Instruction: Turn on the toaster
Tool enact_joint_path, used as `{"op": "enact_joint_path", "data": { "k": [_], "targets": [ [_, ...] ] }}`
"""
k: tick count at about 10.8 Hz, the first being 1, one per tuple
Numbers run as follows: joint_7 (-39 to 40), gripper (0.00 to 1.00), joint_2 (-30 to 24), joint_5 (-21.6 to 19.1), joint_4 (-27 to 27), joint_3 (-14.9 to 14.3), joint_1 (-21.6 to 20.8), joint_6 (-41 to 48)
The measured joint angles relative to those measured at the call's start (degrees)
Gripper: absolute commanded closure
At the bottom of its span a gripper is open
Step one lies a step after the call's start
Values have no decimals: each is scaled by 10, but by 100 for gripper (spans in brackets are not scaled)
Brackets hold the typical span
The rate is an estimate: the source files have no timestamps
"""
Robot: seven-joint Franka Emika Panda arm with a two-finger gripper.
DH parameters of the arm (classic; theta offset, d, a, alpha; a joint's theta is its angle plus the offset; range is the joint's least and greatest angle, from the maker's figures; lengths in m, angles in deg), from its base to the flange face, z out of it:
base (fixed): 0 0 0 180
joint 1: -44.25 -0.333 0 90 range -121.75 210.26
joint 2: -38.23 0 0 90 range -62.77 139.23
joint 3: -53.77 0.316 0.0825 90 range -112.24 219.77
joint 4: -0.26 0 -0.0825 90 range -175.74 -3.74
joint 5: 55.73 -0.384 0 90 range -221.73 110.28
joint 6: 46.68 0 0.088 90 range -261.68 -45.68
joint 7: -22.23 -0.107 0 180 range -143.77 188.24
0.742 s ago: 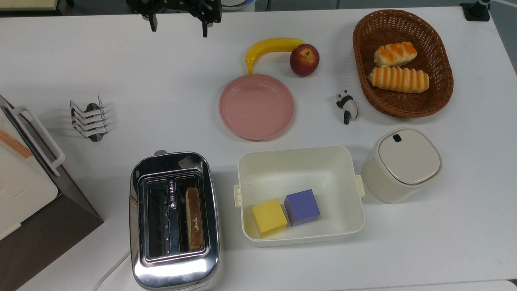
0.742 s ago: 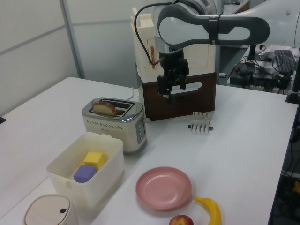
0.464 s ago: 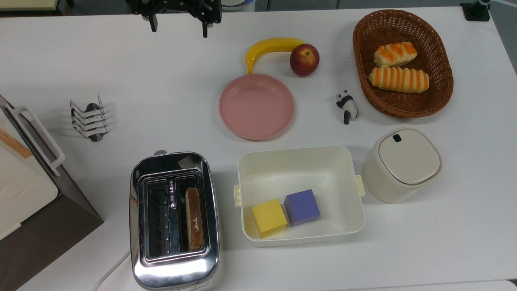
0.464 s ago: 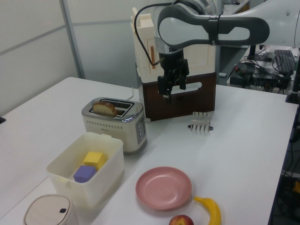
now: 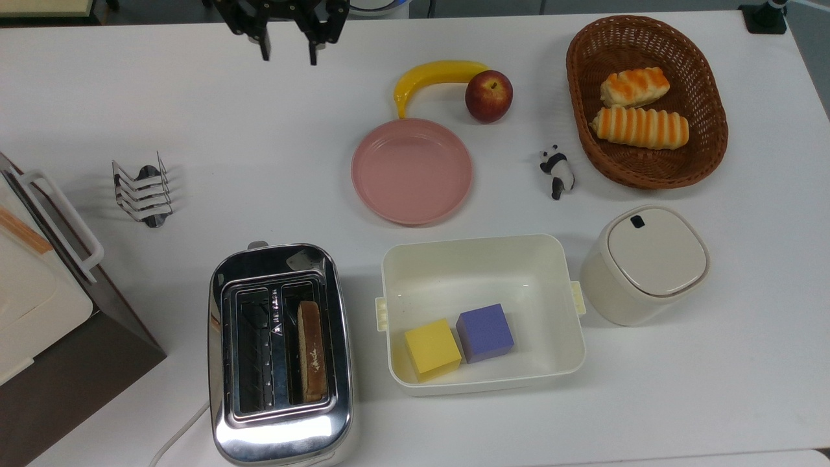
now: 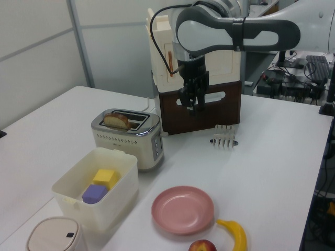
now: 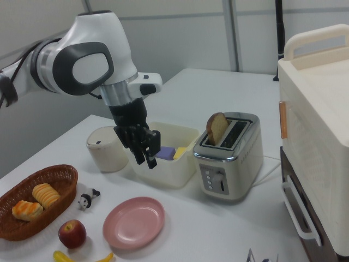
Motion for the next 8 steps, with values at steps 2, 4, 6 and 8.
{"op": "enact_joint_path", "data": {
  "k": [2,4,6,8],
  "targets": [
    [3,100,1,0,-1,0,0,0],
    [8,100,5,0,-2,0,0,0],
    [29,100,17,0,-2,0,1,-37],
    [44,100,42,0,-2,-1,17,-103]
  ]
}}
